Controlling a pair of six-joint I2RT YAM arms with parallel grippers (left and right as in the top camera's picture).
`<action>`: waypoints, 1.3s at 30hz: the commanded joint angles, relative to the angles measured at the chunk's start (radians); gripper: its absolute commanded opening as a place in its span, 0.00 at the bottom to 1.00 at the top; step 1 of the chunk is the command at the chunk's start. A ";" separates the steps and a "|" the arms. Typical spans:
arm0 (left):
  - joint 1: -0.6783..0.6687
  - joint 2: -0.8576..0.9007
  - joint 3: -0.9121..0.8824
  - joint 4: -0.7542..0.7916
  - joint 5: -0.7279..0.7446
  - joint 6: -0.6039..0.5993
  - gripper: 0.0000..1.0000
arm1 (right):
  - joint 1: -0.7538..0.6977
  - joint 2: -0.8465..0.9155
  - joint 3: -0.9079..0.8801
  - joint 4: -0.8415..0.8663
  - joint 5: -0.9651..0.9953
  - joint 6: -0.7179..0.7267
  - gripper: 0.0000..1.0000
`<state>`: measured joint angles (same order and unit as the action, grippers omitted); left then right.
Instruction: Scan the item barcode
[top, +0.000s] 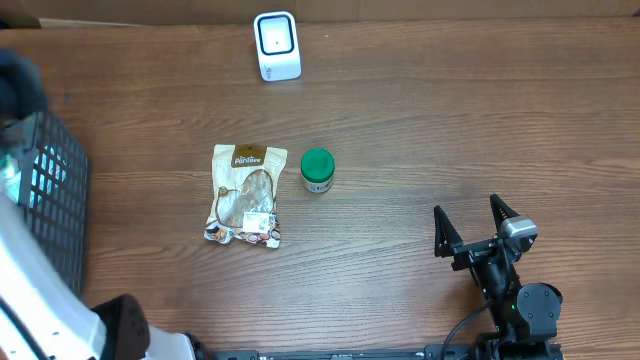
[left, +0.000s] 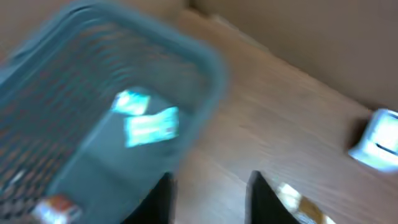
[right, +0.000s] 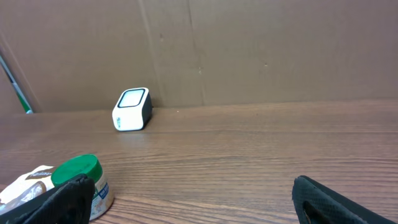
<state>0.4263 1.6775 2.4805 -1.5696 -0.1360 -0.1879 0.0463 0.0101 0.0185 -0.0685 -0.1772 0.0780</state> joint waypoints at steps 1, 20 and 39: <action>0.178 0.008 -0.006 -0.003 0.083 -0.032 0.42 | 0.005 -0.007 -0.011 0.006 0.000 -0.001 1.00; 0.387 0.367 -0.161 0.082 0.189 -0.021 0.49 | 0.005 -0.007 -0.011 0.006 0.000 0.000 1.00; 0.387 0.529 -0.286 0.271 0.203 0.049 0.65 | 0.005 -0.007 -0.011 0.006 0.000 -0.001 1.00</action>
<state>0.8124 2.1906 2.2402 -1.3224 0.0673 -0.1722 0.0467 0.0101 0.0185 -0.0685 -0.1768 0.0784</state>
